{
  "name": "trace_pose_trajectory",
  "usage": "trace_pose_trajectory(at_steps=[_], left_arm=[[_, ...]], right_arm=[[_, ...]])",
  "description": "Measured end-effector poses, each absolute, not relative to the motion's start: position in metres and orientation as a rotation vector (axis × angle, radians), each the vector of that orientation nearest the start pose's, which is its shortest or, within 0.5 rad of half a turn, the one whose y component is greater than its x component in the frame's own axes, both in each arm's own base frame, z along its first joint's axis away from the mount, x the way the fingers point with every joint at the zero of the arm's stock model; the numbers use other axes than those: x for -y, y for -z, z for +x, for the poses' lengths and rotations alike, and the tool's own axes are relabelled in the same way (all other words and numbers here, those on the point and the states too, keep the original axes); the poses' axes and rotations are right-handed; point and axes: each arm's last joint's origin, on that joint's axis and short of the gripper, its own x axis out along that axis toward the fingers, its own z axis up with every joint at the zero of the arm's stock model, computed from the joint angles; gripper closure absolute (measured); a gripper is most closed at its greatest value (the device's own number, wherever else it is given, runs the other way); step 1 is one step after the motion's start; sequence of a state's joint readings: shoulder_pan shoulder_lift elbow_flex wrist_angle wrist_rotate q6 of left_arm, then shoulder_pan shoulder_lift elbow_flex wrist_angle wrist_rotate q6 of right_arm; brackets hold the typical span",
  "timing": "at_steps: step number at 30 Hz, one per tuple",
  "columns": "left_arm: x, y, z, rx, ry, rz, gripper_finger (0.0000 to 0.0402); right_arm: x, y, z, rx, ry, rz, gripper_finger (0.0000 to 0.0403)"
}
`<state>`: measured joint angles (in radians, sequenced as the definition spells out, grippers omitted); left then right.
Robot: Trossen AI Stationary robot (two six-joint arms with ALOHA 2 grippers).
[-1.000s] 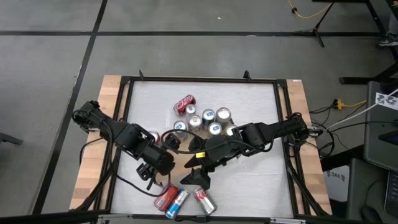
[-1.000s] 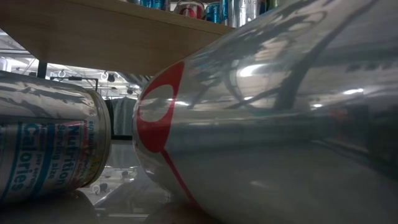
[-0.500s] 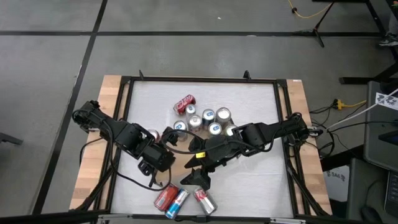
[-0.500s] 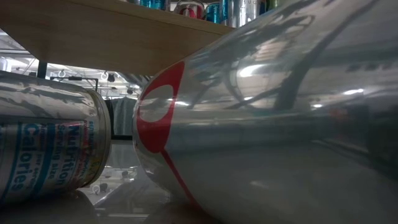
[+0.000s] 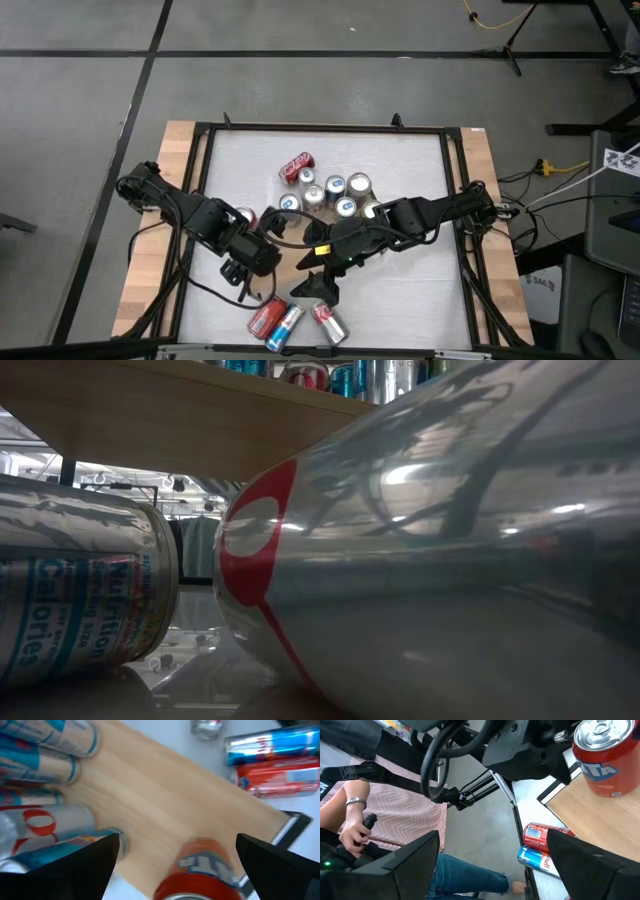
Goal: Place canned beverage on shelf
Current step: Put the blue soda can on the shelf aligned with the other blue soda can
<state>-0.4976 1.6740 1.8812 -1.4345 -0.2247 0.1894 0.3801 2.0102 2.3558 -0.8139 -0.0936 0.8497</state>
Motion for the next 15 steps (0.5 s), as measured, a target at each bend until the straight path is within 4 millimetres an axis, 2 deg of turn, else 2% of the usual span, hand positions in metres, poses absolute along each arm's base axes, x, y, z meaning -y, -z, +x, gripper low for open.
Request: trace_pose_trajectory(at_steps=[8,15], left_arm=[[0.133,-0.404,0.258,-1.045,0.359,0.560,0.0009],[0.108,-0.436,0.234,-0.899,0.258,0.527,0.0009]], right_arm=[[-0.161,-0.439,0.397,-0.627,-0.239,0.734,0.0047],[-0.156,-0.453,0.387,-0.567,-0.231,0.707,0.0047]])
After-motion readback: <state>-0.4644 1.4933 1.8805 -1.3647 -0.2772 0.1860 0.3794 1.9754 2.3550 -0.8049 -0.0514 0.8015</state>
